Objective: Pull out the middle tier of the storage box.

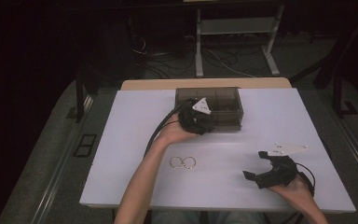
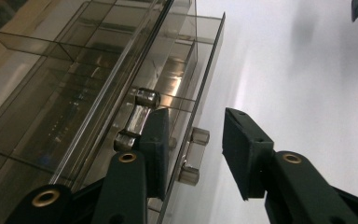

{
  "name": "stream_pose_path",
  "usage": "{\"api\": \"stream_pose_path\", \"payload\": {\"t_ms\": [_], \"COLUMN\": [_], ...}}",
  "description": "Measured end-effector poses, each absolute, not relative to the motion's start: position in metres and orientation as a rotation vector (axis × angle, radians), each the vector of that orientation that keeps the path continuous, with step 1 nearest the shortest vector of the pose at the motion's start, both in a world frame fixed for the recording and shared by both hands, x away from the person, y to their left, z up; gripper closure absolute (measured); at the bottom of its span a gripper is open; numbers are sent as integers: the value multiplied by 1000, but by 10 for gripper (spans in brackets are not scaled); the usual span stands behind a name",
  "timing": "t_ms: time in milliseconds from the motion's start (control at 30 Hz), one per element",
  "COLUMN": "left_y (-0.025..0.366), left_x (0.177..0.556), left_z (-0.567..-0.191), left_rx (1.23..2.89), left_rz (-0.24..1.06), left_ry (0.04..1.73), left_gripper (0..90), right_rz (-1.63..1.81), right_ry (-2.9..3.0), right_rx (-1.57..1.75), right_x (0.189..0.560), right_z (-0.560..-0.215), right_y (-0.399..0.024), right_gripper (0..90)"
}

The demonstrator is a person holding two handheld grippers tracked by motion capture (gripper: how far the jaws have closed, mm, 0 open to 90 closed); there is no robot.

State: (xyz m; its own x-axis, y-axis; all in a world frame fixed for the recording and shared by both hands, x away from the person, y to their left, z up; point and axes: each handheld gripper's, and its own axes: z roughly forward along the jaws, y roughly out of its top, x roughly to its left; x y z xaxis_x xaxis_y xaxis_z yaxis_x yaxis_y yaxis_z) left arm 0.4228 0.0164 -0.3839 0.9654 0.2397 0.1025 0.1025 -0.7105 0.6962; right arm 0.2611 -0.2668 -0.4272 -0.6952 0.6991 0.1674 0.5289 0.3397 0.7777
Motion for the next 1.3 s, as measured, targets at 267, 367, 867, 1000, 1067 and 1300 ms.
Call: {"api": "stream_pose_path", "payload": {"t_ms": [267,367,867,1000,1067,1300], "left_y": [15,19,24,23,23,22], "left_x": [426,432,436,434,433,425], "left_z": [-392,-392,-394,-394,-394,-395], "left_rx": [2377,2360,2353,2360,2355,2360], "left_rz": [210,176,124,126,124,106], "left_ry": [255,263,258,232,233,225], "left_gripper": [677,730,817,824,827,836], "right_rz": [1283,1281,1270,1267,1266,1264], "right_ry": [2405,2405,2411,2410,2410,2410], "right_rx": [1116,1117,1110,1111,1109,1109], "right_x": [261,261,261,261,261,261], "right_z": [-428,-428,-428,-428,-429,-429], "right_y": [-267,-267,-266,-266,-266,-266], "right_gripper": [0,0,0,0,0,0]}}
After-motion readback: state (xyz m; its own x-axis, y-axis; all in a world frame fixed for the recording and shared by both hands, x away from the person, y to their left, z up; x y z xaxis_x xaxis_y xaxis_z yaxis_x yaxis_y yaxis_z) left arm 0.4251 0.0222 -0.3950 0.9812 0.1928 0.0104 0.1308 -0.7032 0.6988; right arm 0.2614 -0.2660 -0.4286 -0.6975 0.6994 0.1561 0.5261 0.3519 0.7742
